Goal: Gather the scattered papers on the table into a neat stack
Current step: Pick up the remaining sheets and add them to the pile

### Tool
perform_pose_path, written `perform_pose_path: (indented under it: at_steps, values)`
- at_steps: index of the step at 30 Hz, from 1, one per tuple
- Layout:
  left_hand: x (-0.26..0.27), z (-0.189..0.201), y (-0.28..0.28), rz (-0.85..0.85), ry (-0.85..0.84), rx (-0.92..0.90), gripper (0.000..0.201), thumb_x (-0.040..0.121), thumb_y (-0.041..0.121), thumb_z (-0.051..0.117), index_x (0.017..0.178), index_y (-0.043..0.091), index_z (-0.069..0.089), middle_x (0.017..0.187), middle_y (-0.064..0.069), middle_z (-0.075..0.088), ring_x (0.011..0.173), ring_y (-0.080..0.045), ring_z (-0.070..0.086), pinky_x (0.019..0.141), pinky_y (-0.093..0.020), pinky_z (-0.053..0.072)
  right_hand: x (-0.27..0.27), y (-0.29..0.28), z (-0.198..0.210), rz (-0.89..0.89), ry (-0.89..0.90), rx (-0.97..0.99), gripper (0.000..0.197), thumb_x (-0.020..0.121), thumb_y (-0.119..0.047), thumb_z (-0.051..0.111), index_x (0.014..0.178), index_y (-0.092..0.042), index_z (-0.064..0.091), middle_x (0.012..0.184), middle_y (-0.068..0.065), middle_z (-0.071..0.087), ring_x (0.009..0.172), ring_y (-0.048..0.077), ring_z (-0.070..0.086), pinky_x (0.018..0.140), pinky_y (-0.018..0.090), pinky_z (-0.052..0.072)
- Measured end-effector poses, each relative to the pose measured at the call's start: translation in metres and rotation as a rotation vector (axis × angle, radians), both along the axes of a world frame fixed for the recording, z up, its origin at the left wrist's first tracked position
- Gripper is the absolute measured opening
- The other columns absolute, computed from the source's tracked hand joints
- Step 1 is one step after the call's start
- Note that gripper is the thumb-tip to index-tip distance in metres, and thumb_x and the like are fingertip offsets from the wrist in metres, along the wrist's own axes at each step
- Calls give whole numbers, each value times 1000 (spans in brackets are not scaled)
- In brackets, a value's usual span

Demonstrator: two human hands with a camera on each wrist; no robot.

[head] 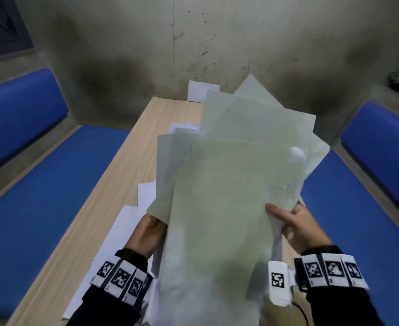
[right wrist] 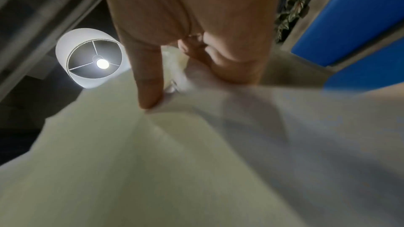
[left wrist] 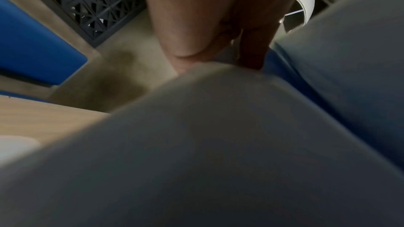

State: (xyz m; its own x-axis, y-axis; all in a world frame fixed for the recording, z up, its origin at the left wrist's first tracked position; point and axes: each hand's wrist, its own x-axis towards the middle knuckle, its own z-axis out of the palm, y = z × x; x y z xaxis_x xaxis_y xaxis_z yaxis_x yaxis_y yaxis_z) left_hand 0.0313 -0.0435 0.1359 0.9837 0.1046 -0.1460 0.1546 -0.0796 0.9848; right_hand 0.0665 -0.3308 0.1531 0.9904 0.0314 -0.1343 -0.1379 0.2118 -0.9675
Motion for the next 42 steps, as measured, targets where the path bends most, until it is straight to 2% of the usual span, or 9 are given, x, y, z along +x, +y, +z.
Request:
perform_pose_path:
  at_steps: [4,6,9,13,17,23,28,33,42]
  values:
    - [-8,9,3,28,46,-124,27,92,-3,39,110,-6,58,106,-31,63,117,-53,45,93,-53,43,-2,15,4,40,-32,69,85,31,-36,93,105,-11,61,84,1,78,77,15,74,61,22,59]
    - [-9,13,9,-17,53,-348,39,96,31,37,100,8,68,97,-18,68,89,-15,57,93,-44,48,-2,16,7,-18,-107,-22,60,48,-28,90,100,-21,60,84,-4,78,79,13,73,64,19,57]
    - [-6,19,21,-148,-19,-545,83,38,87,55,91,27,77,96,1,77,91,-17,72,80,-38,59,-4,18,11,-138,-182,-250,45,80,-5,67,120,-21,52,110,-2,66,101,13,62,90,29,50]
    - [-2,27,23,-170,-166,-177,71,22,71,77,83,35,73,77,18,77,82,-4,72,68,-20,58,-9,26,7,-227,-266,-315,45,81,-11,69,121,-14,50,121,8,59,112,21,57,102,35,42]
    - [0,33,17,-53,-250,3,38,57,19,85,79,41,63,69,32,71,68,15,65,56,-3,50,-15,34,3,-177,-305,-197,33,82,2,63,108,-18,59,101,-1,68,89,0,68,78,12,53]
    - [4,-14,16,-163,-74,17,73,31,53,88,91,21,61,83,14,77,85,-9,71,66,-20,56,-14,27,-32,-19,-133,-203,64,57,-13,84,115,-13,58,99,3,74,97,21,70,69,22,57]
    - [8,-37,-1,-104,-72,81,22,81,15,67,94,32,59,78,26,74,95,-15,67,68,-11,54,-17,31,-38,-59,-62,-195,38,79,5,67,114,-6,55,96,7,67,82,11,69,56,11,53]
    - [1,-4,-8,-39,-204,-94,31,87,9,58,111,27,50,89,11,71,78,10,67,60,-7,51,-23,32,-25,-114,-129,-162,28,82,4,62,105,-12,60,86,-4,70,71,2,69,55,12,53]
    - [-4,-81,1,48,91,101,24,89,7,54,96,29,53,107,-4,66,113,-30,59,101,-43,45,-31,51,-96,-16,56,-226,35,88,9,50,116,-12,47,98,-5,62,98,19,58,67,7,51]
